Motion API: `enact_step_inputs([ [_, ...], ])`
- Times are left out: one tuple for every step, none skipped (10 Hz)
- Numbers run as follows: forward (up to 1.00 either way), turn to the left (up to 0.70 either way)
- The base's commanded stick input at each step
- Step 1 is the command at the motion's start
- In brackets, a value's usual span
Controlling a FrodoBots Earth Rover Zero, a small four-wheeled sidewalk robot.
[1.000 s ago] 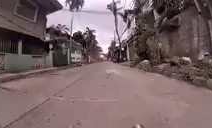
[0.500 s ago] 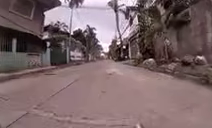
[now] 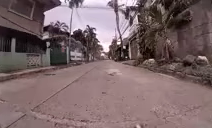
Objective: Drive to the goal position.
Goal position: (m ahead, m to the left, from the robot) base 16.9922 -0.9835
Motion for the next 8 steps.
enact_step_inputs([
  [1.0,0.04],
  [1.0,0.04],
  [1.0,0.04],
  [1.0,0.04],
  [1.0,0.04],
  [1.0,0.04],
  [1.0,0.04],
  [1.0,0.04],
])
